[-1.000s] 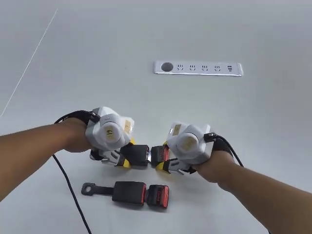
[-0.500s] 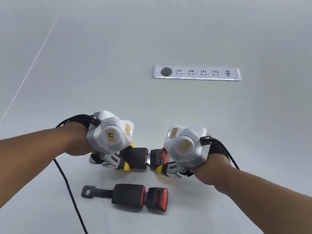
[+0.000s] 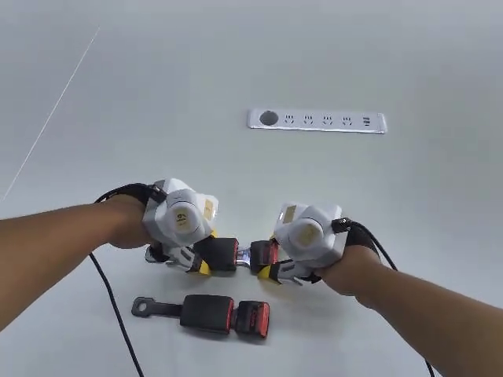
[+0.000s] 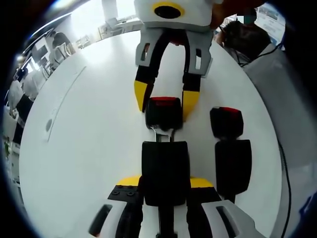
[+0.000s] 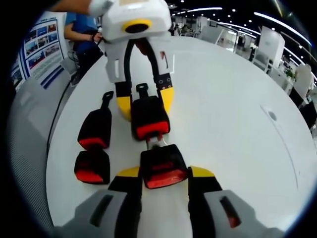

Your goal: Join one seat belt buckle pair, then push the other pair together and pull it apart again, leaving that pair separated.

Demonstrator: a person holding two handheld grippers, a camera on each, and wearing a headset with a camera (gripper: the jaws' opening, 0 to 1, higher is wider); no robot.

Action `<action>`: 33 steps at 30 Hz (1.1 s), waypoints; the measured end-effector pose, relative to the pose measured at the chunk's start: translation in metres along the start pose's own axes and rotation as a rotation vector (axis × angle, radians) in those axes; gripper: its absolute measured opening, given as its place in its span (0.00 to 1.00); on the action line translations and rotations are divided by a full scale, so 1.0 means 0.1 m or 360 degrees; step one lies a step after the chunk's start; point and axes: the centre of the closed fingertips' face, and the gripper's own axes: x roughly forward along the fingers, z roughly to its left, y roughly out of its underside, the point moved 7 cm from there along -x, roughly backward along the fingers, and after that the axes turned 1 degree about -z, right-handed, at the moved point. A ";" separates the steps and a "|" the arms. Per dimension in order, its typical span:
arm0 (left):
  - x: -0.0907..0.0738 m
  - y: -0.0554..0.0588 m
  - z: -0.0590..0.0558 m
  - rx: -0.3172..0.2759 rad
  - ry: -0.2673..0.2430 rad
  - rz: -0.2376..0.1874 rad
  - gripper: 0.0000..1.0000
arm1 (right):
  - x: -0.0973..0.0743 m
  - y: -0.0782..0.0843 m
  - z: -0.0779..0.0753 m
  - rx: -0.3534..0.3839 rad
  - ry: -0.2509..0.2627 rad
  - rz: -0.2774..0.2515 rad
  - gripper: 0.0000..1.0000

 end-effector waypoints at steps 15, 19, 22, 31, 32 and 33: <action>0.01 0.00 -0.01 -0.0011 -0.0005 -0.0001 0.34 | -0.17 0.26 -0.10 0.0027 0.0026 0.0020 0.36; 0.01 0.01 -0.01 -0.0014 -0.0008 0.0000 0.34 | -0.23 0.33 -0.12 0.0022 0.0021 0.0021 0.36; 0.01 0.01 -0.01 -0.0017 -0.0009 0.0000 0.34 | -0.28 0.39 -0.13 0.0033 0.0027 0.0027 0.36; 0.00 -0.03 -0.01 -0.0016 -0.0011 0.0009 0.34 | -0.46 0.57 -0.14 0.0044 0.0046 0.0039 0.36; 0.00 -0.03 -0.01 -0.0016 -0.0011 0.0010 0.34 | -0.50 0.61 -0.14 0.0058 0.0054 0.0053 0.37; 0.00 -0.03 -0.01 -0.0018 -0.0012 0.0011 0.34 | -0.50 0.62 -0.15 0.0058 0.0052 0.0054 0.37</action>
